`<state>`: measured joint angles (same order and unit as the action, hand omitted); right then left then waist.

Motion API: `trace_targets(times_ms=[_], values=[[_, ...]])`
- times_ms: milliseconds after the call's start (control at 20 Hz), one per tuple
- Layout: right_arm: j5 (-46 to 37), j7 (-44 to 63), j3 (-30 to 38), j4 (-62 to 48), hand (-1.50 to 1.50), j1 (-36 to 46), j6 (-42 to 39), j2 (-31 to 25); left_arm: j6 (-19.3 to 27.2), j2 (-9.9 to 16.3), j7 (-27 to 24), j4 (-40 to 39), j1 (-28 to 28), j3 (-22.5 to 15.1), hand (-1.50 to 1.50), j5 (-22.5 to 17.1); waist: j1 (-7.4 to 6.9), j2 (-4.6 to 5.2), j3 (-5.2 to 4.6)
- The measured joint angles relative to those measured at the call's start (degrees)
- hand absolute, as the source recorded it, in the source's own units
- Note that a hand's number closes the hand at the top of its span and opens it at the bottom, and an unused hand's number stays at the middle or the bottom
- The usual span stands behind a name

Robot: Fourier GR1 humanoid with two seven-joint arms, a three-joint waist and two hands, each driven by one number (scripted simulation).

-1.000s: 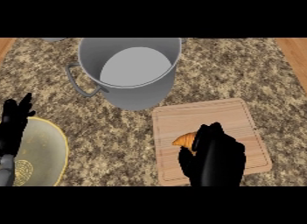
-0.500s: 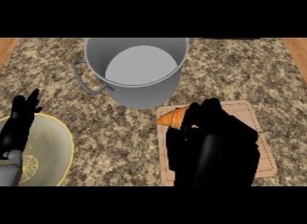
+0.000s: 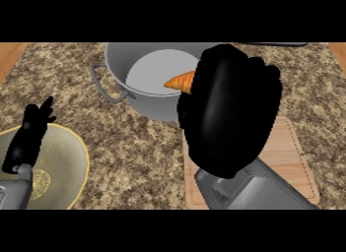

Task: Pick the croissant from the cutting board and place it in the pot

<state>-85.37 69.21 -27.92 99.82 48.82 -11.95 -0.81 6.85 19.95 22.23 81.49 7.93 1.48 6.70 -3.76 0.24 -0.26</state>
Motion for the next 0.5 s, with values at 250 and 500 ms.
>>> trace_targets(times_ms=[250,500], values=[[6.47,0.06,6.41,-10.18,1.50,7.38,1.34,0.10,-0.26,-0.09,0.35,0.29,1.10,-0.49,0.00,0.37,-0.83,0.28,0.04],[12.54,-0.91,11.50,-21.56,1.50,13.39,3.32,0.16,-0.71,0.17,0.26,-0.12,2.00,-0.10,0.00,0.13,-1.60,0.65,0.05]])
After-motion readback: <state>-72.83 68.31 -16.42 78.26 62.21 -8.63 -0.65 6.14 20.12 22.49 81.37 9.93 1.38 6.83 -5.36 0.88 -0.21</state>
